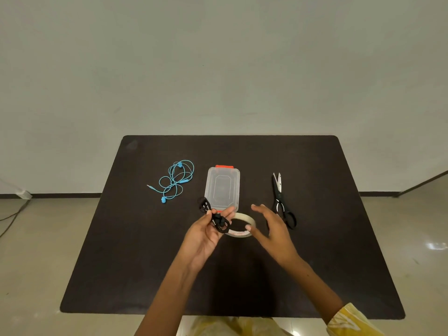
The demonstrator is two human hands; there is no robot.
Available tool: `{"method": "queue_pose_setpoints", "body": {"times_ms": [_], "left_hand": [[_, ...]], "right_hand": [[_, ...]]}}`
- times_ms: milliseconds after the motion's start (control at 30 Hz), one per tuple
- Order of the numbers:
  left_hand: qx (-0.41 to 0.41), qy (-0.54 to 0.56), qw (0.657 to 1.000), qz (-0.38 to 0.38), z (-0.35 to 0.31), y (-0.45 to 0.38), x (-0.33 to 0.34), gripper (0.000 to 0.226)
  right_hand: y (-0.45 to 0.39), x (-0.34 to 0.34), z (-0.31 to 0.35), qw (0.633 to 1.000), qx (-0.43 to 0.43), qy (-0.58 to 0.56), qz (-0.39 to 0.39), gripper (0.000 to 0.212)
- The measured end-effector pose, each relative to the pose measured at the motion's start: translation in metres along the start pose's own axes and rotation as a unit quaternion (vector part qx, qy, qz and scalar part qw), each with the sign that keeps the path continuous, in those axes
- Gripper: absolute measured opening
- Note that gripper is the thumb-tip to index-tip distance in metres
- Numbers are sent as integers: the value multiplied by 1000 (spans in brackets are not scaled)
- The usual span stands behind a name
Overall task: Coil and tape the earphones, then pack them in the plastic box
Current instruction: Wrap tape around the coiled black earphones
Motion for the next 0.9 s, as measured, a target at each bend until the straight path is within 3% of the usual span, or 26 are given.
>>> {"method": "queue_pose_setpoints", "body": {"times_ms": [133, 300, 500, 667, 767, 833, 900], "left_hand": [[-22, 23, 999, -18, -2, 0, -5, 32], [-5, 11, 1000, -2, -9, 4, -2, 32], [3, -34, 997, 69, -11, 17, 23, 22], [47, -81, 992, 84, -15, 27, 33, 18], [56, -106, 989, 87, -8, 34, 39, 18], [56, -125, 986, 93, -1, 38, 43, 20], [59, -148, 983, 92, 5, 40, 47, 21]], "right_hand": [[-3, -4, 15, 996, -56, -63, -18, 15], [-5, -4, 35, 980, -152, 118, -57, 14], [-16, 17, 7, 980, -65, 185, 38, 10], [-17, 15, -15, 983, -18, 173, 50, 11], [-16, 12, -28, 982, -9, 164, 90, 32], [-13, 10, -45, 968, 6, 209, 140, 63], [-9, 7, -66, 944, 20, 278, 178, 75]]}}
Point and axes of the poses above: each hand's wrist, its own y-axis away from the middle knuckle, its own x-axis out of the palm, z = x × y, the point moved 8 cm from there along -y, towards the middle knuckle, and after that the axes turned 11 degrees about -z, right-handed, at the moved point
